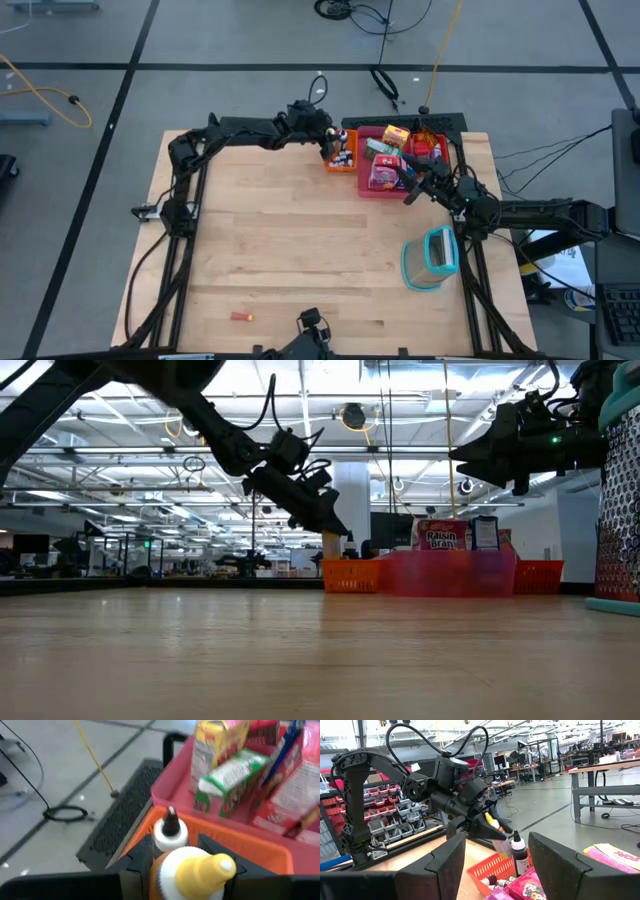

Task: Pick & Place Kitchen Items
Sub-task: Put the large yellow food coloring bottle into the orange bin

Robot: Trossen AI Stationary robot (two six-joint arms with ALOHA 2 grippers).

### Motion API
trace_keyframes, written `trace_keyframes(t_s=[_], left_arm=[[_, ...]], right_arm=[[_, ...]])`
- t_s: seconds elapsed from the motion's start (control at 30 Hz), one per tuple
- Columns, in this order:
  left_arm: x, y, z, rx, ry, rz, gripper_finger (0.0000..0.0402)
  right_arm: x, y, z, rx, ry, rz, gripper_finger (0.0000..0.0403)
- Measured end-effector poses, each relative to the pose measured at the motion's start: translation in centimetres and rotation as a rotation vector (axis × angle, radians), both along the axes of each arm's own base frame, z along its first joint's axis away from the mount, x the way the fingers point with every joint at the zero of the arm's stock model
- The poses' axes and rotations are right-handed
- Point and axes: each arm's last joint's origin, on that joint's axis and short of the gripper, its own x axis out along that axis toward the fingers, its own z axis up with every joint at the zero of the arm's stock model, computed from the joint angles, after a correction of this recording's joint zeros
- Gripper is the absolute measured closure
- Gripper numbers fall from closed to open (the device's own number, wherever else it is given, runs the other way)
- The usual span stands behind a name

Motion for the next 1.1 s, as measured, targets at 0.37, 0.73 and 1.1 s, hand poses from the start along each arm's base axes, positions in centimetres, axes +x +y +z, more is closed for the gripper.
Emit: trace_keyframes(t_s=[0.37, 0.73, 1.1], left_arm=[[-0.03, 0.12, 0.02, 0.018, 0.006, 0.036, 0.0249], [0.06, 0.21, 0.29, 0.008, -0.029, 0.073, 0.0240], [0.09, 0.07, 0.19, 0.004, -0.016, 0.096, 0.0238]], right_arm=[[0.06, -0.02, -0.09, 0.002, 0.007, -0.001, 0.0193], [0.25, -0.08, -0.39, 0.009, 0.030, 0.000, 0.0193], [0.25, -0.08, -0.40, 0.009, 0.030, -0.001, 0.0193]])
